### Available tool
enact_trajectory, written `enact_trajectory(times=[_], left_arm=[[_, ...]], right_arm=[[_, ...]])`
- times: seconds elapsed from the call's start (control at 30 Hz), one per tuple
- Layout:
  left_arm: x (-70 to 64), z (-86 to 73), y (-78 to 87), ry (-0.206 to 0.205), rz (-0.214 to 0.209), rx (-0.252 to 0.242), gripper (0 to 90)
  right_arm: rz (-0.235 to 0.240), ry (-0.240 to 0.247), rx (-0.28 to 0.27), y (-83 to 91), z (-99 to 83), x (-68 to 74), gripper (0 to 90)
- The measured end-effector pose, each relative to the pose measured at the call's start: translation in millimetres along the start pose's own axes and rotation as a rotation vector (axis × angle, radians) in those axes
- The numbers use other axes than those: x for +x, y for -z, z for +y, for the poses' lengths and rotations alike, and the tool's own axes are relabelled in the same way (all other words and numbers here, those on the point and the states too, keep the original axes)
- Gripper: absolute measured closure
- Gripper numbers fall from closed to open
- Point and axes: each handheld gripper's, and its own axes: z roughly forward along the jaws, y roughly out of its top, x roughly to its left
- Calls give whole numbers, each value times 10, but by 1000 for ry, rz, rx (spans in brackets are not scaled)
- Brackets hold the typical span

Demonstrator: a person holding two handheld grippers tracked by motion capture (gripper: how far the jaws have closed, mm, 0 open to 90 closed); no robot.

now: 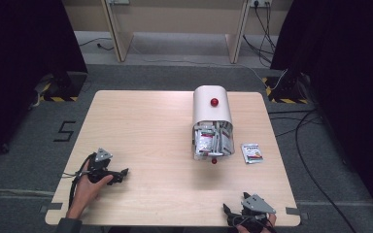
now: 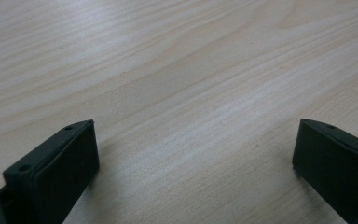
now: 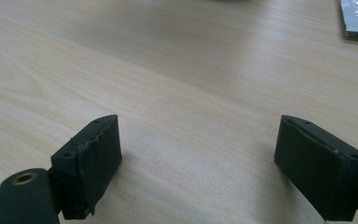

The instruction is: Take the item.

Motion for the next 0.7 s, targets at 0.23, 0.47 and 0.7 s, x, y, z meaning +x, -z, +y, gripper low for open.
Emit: enact_trajectory(times=[0.23,0.47,0.7], left_arm=[[0,0,0,0,0,0,0],[0,0,0,0,0,0,0],[0,0,0,0,0,0,0]], right_arm=[[19,15,-3,13,-14,20,153],[21,17,-5,11,-15,18,152],[20,16,-9,9,-19,19,152]])
